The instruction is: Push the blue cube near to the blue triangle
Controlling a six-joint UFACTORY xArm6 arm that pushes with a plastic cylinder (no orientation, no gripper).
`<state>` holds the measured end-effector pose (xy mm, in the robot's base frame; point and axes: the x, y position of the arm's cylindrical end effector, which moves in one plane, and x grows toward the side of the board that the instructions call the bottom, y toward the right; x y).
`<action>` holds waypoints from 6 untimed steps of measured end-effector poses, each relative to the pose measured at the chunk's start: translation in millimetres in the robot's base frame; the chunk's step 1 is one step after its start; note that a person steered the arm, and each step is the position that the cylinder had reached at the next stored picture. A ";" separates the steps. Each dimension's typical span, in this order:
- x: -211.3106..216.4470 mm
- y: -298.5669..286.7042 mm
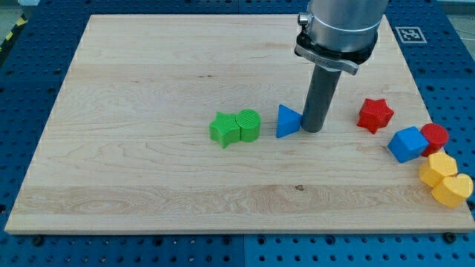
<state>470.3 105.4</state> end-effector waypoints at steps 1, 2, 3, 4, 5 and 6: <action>-0.8 -10.6; -0.8 -14.2; 4.1 -7.3; 27.8 16.7; 63.4 19.3; 107.7 24.8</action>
<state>578.0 130.3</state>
